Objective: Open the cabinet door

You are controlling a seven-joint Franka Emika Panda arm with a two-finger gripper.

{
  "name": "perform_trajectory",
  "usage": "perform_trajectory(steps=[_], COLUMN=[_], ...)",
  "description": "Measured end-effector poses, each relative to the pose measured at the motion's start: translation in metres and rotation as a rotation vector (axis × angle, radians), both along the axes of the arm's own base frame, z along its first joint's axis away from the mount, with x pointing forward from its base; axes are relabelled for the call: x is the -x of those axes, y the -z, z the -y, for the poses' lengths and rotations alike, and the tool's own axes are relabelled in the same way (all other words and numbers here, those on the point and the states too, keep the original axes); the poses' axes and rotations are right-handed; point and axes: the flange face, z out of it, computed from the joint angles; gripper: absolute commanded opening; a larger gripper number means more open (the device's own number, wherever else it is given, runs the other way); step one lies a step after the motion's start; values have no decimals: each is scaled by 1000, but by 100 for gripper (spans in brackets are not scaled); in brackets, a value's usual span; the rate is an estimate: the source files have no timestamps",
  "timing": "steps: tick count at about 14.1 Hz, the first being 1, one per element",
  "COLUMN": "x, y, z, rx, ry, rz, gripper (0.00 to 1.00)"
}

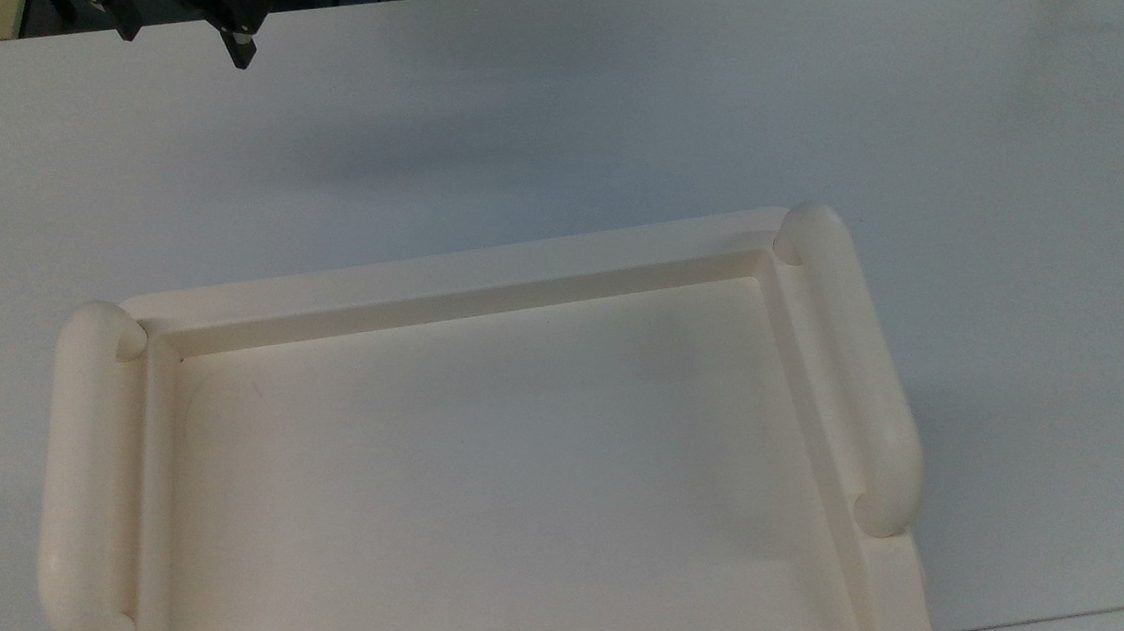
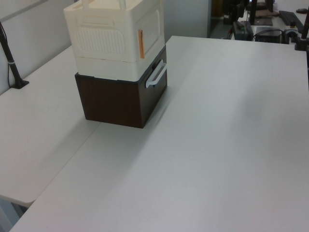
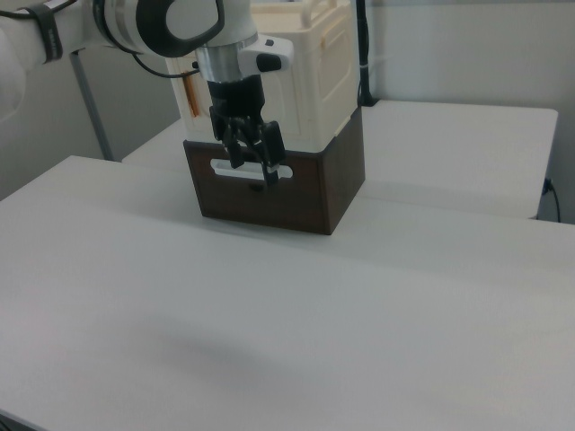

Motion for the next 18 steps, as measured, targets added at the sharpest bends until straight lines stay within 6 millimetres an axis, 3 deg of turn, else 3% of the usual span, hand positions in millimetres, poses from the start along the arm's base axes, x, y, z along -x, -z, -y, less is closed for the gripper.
perform_trajectory(steps=[10,18], x=[2,-4], y=[3,9], z=[-1,-14], rx=[-5,-7], ry=[-1,-24], rz=[-20,-32], gripper=[100,100])
